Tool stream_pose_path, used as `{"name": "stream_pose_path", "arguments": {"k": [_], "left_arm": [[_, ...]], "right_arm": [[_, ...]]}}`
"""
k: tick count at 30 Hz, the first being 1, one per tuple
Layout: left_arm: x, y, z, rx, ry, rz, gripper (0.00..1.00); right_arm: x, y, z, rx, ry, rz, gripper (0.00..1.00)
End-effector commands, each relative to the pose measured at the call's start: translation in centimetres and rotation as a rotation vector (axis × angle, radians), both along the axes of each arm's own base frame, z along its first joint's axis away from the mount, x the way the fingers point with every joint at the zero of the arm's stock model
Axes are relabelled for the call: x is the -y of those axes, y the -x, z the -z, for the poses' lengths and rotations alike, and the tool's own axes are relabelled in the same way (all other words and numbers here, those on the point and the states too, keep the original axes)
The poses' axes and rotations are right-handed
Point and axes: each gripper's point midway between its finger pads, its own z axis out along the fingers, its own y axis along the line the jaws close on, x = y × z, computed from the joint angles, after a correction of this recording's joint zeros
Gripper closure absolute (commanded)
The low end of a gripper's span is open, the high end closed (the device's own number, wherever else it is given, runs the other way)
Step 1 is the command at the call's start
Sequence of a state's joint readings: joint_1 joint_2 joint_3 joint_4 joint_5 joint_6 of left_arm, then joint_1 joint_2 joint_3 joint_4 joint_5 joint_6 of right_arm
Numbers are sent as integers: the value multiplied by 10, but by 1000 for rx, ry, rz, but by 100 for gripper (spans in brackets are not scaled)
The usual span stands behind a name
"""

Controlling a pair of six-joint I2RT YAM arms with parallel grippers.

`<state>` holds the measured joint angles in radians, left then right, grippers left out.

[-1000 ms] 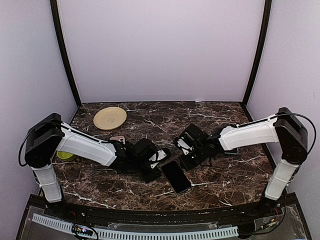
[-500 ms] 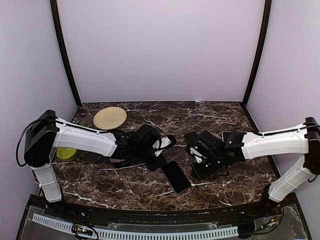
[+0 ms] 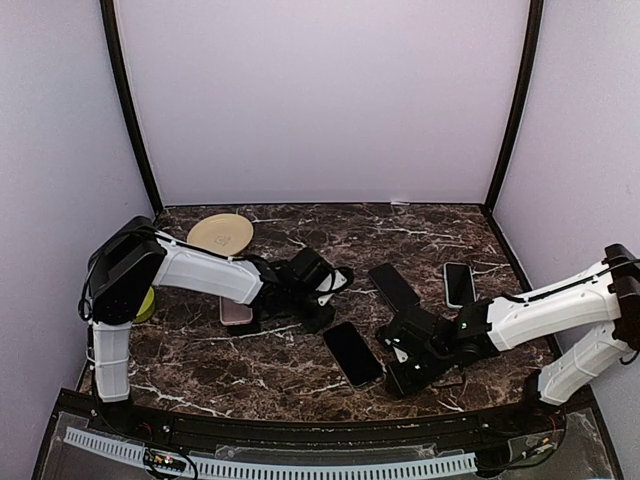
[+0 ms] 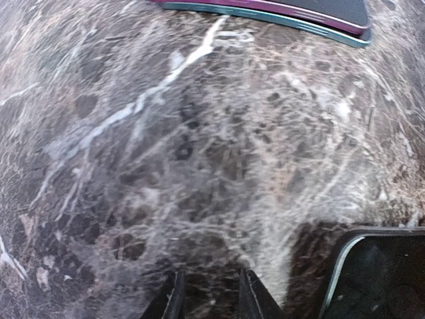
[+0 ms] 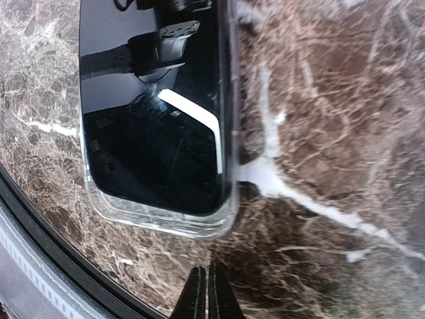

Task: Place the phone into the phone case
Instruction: Adjust the phone and the phone case.

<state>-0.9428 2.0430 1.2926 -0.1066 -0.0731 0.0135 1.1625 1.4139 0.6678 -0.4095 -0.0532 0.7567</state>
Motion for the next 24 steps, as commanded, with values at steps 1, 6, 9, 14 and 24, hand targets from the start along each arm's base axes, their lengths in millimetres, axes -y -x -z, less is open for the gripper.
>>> {"name": "stream_pose_path", "arguments": {"k": [1,6,9,14,24], "left_arm": [[10,11,-1,14,-24,48,70],[15,21,2,19,-45,87,70],[15,27,1,38,-75,115,70],[16,40,-2,61,-86,172,70],[16,58,-4,54,-75,212,70]], "right_arm": [[-12,4,4,-19,-50,33,95],[-15,-1,9,-6,-57,63,98],[-15,-9,11,27,-50,89,100],[-17,-27,6,112,-39,127,100],[-18,-37,1,162,24,90,100]]}}
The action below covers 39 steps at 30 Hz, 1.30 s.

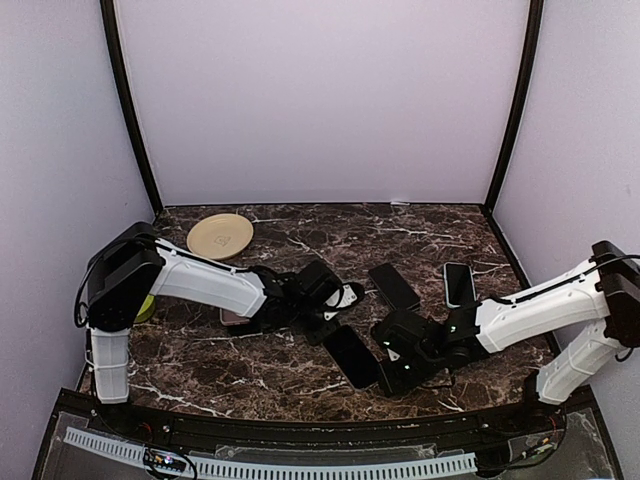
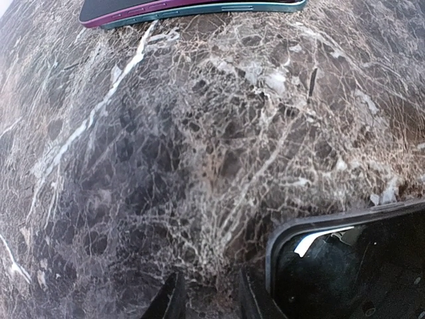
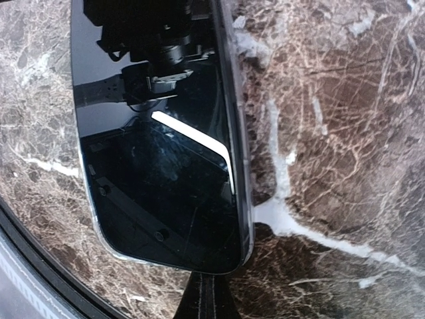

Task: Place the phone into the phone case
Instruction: Adjust the phone and the phone case.

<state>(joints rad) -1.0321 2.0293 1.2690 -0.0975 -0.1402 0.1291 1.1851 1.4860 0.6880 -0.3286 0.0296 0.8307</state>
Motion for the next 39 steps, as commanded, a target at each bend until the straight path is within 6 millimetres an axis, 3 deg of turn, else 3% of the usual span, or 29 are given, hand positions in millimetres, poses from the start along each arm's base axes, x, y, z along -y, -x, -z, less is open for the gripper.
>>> {"name": "stream_pose_path", "arguments": {"k": [1,5,10,13,16,19,20,23,26,32,39], "left_arm": [[-2,25,-5,-23,-15,55,71],[-11,7,-19,86,-69,22,69],[-20,-18,-50,225,-85,-4,62],[-25,-25,-67,259,-63,-24,61],[-31,-24,-73,267,-60,-39,60],[-37,-8,-71,204,-40,-30,60],[-39,2,-63,171,-42,-7,60],[-37,29,-63,155,-17,57,61],[-35,54,-53,91,22,109,61],[-30,76,-32,8,42,125,61],[-19,90,-19,-25,31,166,63]], "right_arm": [[-2,-23,-7,109,44,6,100],[3,-15,-12,85,54,-29,98],[12,4,-17,13,54,-76,91],[17,11,-24,-15,44,-115,86],[17,4,-40,9,16,-136,80],[12,-16,-52,45,-38,-127,77],[10,-22,-53,53,-49,-128,77],[7,-39,-52,71,-59,-117,75],[-2,-47,-49,77,-78,-136,73],[-9,-48,-31,49,-64,-168,71],[-1,-30,-4,-20,-47,-176,83]]}}
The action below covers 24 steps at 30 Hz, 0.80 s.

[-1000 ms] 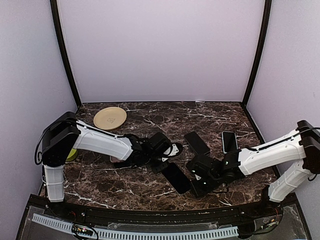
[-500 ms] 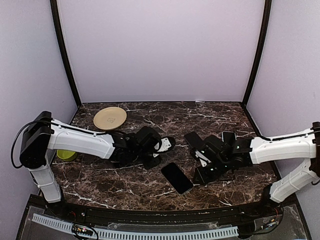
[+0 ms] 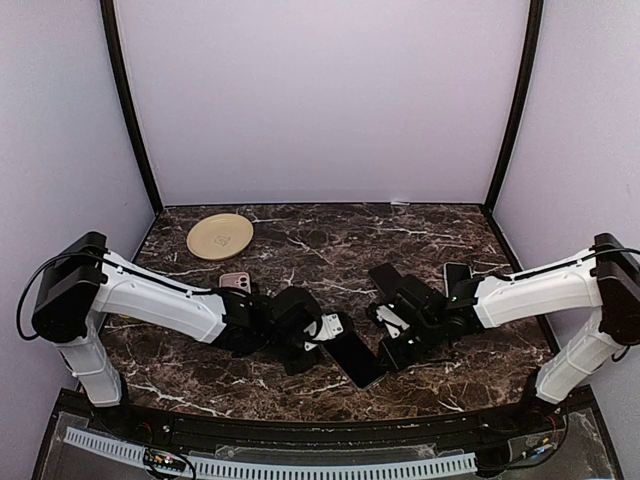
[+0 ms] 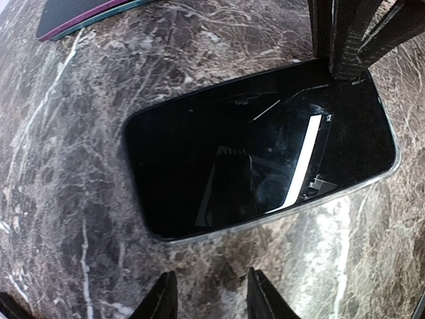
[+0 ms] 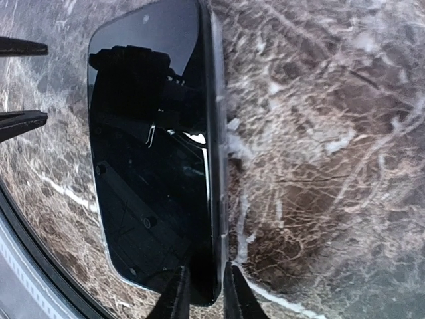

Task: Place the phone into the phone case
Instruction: Adjust the phone and the phone case.

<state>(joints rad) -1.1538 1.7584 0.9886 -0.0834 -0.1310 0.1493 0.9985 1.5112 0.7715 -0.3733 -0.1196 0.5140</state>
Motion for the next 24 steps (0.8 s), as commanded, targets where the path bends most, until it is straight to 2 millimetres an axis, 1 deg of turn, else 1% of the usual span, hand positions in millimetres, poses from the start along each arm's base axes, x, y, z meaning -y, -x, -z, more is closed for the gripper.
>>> {"name": "stream_pose_path", "arguments": {"k": [1,3,8,14,21,24], "left_arm": [[12,10,4,-36,26,25,63],[14,11,7,-42,26,28,64],[15,12,12,-52,31,31,64],[18,11,12,-53,45,26,65],[16,9,11,-45,53,9,65],[14,8,7,-28,73,-1,65]], "right_arm": [[2,11,15,-32,-1,-15,85],[6,15,20,-38,26,-17,86],[25,22,37,-52,127,-3,88],[43,29,53,-67,226,13,89],[53,25,68,-58,324,24,91],[58,31,78,-74,351,18,92]]}}
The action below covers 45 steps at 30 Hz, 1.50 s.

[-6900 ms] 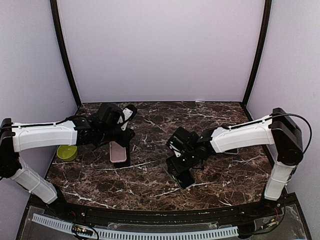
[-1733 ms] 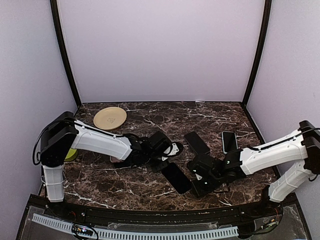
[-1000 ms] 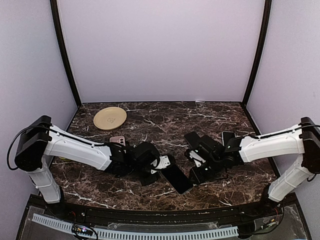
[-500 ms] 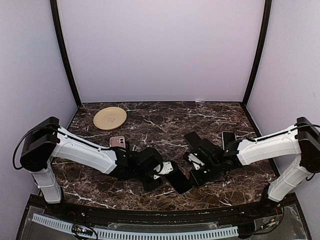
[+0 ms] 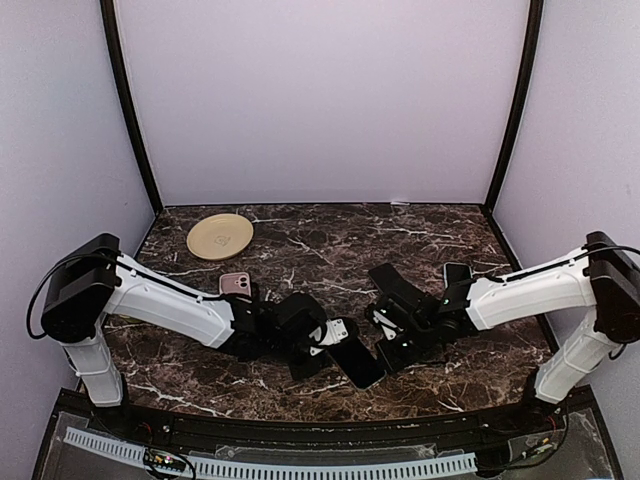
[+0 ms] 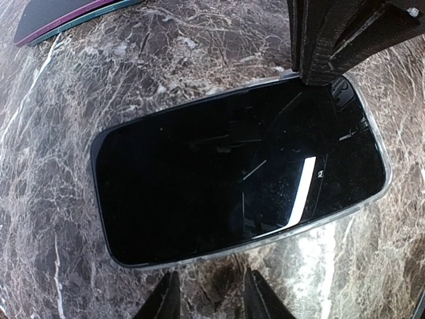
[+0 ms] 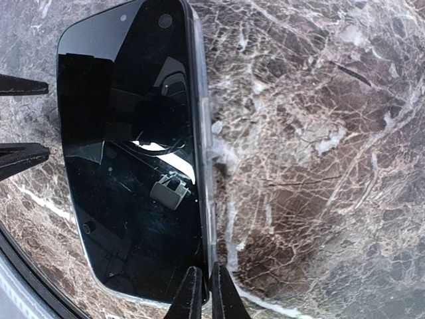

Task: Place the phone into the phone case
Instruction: Adjust the phone and the phone case, then press the phone with the phone case at the center of the board.

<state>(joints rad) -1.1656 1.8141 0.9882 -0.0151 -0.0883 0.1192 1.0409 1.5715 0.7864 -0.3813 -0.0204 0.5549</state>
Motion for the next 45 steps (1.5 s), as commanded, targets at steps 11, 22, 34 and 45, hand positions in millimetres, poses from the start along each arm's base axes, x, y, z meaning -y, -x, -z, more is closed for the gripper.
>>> {"name": "stream_pose_path", "arguments": {"k": [11,22,34,45], "left_arm": [[-19,-7,-18,30,80,-75,65],[-34,-17,-3,9,62,-132,65],[-45,-28,-5,32,61,-174,66],[-51,-36,-12,49,61,-196,66]], "right_arm": [[16,2,9,17,210,-44,89],[-49,-80,-34,135,76,-76,70],[-36,-50,31,-2,166,-119,81],[4,-37,78,-58,347,-80,85]]}}
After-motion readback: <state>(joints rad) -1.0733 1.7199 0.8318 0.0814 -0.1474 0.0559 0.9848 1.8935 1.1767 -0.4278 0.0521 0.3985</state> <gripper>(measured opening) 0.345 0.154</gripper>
